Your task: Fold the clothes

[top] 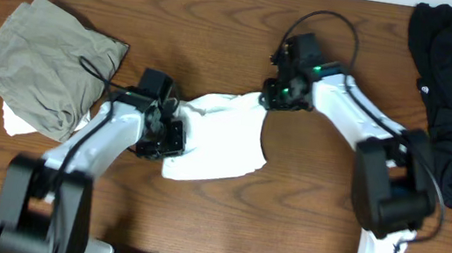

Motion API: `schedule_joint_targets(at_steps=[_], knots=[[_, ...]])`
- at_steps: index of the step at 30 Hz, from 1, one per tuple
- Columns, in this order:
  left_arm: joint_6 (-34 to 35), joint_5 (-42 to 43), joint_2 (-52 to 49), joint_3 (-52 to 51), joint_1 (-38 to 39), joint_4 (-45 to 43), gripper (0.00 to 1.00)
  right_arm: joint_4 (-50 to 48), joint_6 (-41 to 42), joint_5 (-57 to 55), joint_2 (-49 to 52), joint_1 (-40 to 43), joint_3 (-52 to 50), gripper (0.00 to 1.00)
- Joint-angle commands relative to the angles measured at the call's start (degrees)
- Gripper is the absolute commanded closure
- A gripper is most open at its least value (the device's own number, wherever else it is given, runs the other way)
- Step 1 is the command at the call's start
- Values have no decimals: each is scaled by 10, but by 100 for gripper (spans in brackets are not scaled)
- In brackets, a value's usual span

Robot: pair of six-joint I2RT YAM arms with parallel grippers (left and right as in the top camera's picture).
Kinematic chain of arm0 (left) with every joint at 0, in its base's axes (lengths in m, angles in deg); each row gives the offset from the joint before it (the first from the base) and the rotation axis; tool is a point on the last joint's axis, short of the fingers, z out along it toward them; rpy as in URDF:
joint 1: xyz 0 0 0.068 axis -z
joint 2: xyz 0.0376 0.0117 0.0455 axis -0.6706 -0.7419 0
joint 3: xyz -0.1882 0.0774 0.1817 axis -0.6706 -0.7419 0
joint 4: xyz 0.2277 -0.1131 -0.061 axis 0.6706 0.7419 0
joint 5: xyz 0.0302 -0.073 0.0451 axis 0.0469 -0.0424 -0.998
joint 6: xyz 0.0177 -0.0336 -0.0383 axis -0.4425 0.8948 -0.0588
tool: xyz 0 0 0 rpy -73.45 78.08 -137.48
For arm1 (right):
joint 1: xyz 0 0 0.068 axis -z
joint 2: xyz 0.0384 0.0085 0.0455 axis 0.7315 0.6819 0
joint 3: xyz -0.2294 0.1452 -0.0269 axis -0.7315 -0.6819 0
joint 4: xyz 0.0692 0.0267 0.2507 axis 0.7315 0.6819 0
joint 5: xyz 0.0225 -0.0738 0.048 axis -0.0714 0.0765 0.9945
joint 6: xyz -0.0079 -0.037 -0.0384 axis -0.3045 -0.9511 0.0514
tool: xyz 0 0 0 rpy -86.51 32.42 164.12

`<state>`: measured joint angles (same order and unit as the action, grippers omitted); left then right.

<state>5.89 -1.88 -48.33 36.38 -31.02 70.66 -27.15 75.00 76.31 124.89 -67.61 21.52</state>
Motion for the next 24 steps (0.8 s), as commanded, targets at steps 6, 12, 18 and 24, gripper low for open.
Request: schedule_joint_targets(at_steps=[6,12,18,24], knots=[[7,-133,138,-4,-3,-75,70,134,-57,-15,-154,12,5,60],[7,-133,114,-4,-3,-85,69,182,-68,-18,-155,-33,-2,60],[7,-124,100,-4,-2,-110,69,161,-67,-17,-143,-73,-15,60],[-27,-122,84,-4,16,-172,69,136,-66,-17,-118,-99,-15,63]])
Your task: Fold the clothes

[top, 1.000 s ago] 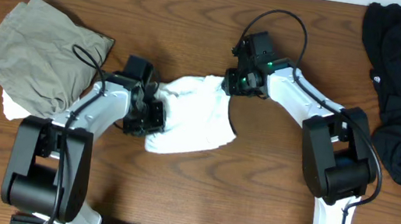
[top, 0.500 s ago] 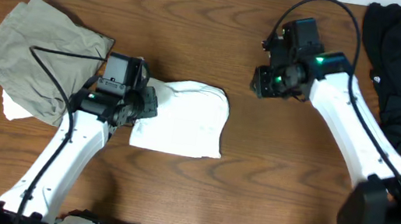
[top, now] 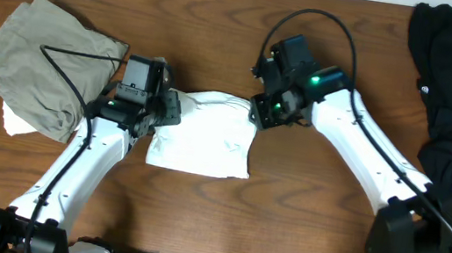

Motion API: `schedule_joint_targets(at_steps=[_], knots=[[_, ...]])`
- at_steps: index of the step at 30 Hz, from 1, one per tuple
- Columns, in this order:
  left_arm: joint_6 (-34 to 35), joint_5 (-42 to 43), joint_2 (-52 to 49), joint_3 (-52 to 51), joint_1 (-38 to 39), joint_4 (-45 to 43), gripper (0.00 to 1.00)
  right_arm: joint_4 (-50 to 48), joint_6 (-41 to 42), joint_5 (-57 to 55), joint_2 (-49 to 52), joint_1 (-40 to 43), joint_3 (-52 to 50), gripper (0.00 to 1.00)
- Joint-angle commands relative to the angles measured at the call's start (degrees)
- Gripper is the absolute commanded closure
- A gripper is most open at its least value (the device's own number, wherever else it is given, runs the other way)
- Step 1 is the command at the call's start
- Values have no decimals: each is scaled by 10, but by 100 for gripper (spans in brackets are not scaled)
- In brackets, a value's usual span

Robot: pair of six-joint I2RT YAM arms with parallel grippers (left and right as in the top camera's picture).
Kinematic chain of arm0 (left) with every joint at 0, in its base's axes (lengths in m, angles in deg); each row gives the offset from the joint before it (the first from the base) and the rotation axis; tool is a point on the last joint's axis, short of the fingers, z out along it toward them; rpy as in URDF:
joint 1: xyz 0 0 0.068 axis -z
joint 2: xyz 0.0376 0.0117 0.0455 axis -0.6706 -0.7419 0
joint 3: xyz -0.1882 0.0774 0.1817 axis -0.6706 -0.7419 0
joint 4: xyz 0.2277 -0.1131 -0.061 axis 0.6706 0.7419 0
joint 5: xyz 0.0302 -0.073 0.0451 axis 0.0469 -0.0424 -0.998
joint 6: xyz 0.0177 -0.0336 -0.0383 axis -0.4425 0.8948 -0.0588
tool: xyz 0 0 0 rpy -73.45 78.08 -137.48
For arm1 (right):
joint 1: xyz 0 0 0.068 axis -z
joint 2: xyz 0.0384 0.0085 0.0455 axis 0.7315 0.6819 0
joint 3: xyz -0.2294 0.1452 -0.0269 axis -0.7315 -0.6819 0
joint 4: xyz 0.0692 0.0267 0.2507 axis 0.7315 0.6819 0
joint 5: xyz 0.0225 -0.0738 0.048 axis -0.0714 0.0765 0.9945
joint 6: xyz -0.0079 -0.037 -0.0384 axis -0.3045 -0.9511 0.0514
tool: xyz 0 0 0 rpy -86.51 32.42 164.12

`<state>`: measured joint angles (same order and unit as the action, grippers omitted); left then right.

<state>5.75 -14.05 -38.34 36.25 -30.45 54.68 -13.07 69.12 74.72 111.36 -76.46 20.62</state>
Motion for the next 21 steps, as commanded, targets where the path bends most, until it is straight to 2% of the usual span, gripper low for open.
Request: schedule_joint_targets(at_steps=[1,5,7,12,18,21], knots=[[-33,-1,-24,-3,12,-19,69,-5,-4,-2,24,-14,-6,67],[-51,-1,-75,-3,13,-54,69,5,9,33,50,-25,-6,89],[-76,-1,-102,-3,13,-77,69,8,9,59,63,-33,-6,90],[-84,-6,-149,-3,12,-95,69,12,17,69,84,-55,-7,89],[-84,-7,-205,-3,12,-39,71,4,24,56,109,-67,-7,88],[-63,-7,-209,-3,12,6,78,3,31,28,127,-67,-7,88]])
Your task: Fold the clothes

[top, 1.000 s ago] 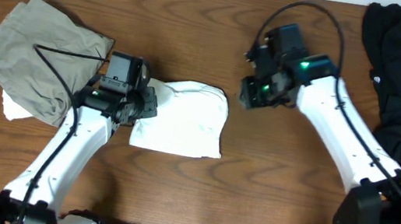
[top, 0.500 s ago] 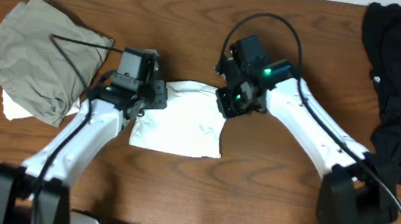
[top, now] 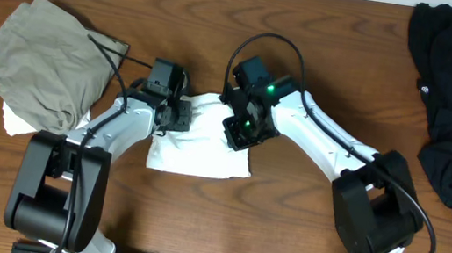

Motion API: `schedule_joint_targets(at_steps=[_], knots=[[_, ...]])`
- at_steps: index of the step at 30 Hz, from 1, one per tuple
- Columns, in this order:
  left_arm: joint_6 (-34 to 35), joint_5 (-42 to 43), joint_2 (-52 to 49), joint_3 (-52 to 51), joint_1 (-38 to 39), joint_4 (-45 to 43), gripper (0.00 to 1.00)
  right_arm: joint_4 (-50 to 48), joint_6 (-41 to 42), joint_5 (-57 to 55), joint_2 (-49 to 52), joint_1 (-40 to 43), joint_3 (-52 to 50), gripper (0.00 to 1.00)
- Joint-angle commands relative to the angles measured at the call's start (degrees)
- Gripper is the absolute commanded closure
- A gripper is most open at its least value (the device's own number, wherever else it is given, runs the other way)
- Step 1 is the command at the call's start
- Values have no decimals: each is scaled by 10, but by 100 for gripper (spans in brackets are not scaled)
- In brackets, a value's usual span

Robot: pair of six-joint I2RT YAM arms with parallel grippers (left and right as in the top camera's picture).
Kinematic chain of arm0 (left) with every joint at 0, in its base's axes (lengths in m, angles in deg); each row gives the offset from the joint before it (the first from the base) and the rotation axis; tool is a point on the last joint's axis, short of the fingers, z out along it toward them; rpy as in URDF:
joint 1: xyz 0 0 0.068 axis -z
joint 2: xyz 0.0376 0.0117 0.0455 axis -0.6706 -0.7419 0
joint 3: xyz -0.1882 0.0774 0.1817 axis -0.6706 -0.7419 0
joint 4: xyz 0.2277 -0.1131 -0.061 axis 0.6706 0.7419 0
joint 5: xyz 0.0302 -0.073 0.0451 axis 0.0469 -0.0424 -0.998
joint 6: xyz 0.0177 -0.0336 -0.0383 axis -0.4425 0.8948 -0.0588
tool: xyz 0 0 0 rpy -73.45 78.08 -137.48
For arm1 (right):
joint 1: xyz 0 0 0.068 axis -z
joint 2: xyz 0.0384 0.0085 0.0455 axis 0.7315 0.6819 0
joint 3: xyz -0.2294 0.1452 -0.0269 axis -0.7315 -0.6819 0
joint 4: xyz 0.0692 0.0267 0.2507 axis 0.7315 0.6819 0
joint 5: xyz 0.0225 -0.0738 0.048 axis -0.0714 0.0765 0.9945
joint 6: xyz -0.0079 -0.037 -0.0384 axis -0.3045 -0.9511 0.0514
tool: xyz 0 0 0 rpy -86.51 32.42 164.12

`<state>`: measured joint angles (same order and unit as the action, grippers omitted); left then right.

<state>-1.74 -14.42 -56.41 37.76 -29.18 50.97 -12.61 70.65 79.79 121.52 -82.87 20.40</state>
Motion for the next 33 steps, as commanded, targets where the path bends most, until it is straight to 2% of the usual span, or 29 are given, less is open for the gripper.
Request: schedule_joint_targets(at_steps=[1,5,11,16,17,18,20,25,28,33], knots=[[30,-3,-27,-18,0,58,78,-4,15,-31,34,-2,-5,88],[73,44,-25,-18,0,129,78,-29,14,-40,69,0,-5,88],[73,158,-25,-18,2,213,78,-107,5,-73,80,6,-4,88],[73,169,-25,-18,9,250,81,-182,-14,-78,80,9,2,84],[73,169,-25,-18,9,256,87,-191,-16,-78,80,10,2,84],[73,169,-25,-18,9,259,89,-193,-19,-79,80,10,3,84],[70,167,-23,-18,9,261,92,-184,-28,-86,80,12,9,83],[53,149,21,-3,9,260,91,-121,-35,-124,52,22,45,80],[43,142,77,5,9,260,90,-84,-38,-177,10,32,74,78],[43,95,167,5,9,260,90,-49,-36,-181,-76,43,94,75]])
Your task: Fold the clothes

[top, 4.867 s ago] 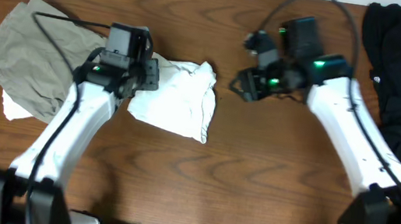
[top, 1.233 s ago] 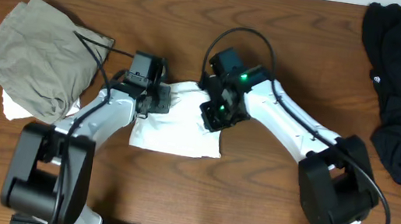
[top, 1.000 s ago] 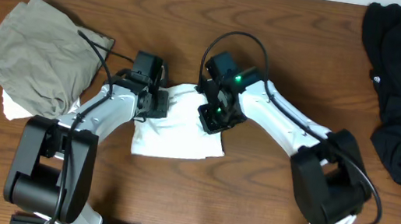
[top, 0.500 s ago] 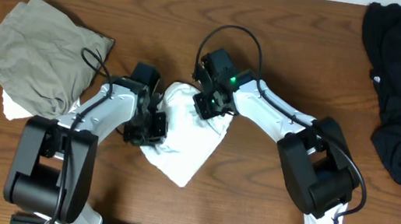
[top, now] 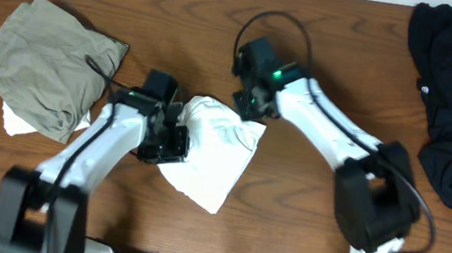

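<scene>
A white garment (top: 215,153) hangs bunched in the table's middle, its lower corner pointing toward the front edge. My left gripper (top: 174,133) grips its left edge, and my right gripper (top: 250,114) pinches its upper right corner. Both sets of jaws are mostly hidden by the wrists and cloth. A folded olive garment (top: 44,65) rests on a white piece at the left. A heap of black clothes sits at the far right.
The wooden table (top: 310,218) spreads under everything. A black rail with green clips runs along the front edge. Cables loop above both wrists.
The white garment went from a flat folded rectangle to a bunched, lifted shape with a corner pointing forward. My right gripper moved up and right; my left shifted slightly down.
The white garment first lay spread between both grippers at the centre. Then it was a neat rectangle with my grippers at its top corners. The right gripper then came over its top middle. Now both hold the cloth bunched and tilted.
</scene>
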Motion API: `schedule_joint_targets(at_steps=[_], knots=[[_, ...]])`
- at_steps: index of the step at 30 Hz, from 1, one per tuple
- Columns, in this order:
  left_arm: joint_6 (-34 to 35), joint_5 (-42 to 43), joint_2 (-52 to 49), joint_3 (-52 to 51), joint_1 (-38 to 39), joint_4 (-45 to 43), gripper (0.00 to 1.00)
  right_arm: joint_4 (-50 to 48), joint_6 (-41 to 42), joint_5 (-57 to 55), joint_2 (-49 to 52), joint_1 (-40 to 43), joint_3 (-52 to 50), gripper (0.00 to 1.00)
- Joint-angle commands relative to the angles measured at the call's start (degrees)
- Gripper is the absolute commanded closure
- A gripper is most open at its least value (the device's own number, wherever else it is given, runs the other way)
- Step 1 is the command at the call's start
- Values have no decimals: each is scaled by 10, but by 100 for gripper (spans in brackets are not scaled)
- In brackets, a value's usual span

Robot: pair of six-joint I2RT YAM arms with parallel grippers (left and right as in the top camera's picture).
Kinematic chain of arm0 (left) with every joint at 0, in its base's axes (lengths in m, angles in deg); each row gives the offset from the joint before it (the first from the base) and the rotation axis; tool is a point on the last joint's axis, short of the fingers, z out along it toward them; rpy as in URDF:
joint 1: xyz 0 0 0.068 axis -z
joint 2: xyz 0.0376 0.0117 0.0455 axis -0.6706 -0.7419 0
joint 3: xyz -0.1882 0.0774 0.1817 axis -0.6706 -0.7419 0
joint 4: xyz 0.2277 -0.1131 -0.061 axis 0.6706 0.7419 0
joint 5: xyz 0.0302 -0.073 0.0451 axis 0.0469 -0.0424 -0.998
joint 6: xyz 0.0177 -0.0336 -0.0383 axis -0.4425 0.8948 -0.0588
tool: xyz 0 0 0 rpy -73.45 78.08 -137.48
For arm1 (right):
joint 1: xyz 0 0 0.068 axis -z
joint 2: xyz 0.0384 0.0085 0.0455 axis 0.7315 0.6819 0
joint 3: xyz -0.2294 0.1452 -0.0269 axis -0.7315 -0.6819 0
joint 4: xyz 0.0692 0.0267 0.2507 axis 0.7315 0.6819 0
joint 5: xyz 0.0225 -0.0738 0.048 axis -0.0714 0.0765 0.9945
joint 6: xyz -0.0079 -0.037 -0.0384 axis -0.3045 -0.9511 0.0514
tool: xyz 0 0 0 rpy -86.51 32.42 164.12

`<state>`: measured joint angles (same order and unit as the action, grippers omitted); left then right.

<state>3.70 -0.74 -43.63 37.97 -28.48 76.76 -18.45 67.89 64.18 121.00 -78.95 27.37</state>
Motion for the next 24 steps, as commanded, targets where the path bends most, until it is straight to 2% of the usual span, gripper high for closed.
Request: schedule_joint_targets(at_steps=[1,4,6,8,14,17,22,24], knots=[[-10,-69,54,3,2,1,90,24,-4,-20,-83,4,24,74],[5,-136,74,3,2,-12,89,67,1,17,-96,0,24,74],[3,-173,71,2,2,-28,84,97,11,44,-92,-6,19,74],[3,-193,61,2,2,-46,83,107,17,59,-87,-13,4,74],[-3,-193,-2,2,0,-104,48,70,43,90,-64,-44,-72,75],[-4,-193,-41,2,-1,-112,44,47,52,96,-56,-56,-106,75],[-4,-191,-96,2,-9,-118,30,-9,52,104,-53,-68,-160,73],[-13,-166,-113,2,-14,-121,27,-29,52,104,-51,-70,-178,71]])
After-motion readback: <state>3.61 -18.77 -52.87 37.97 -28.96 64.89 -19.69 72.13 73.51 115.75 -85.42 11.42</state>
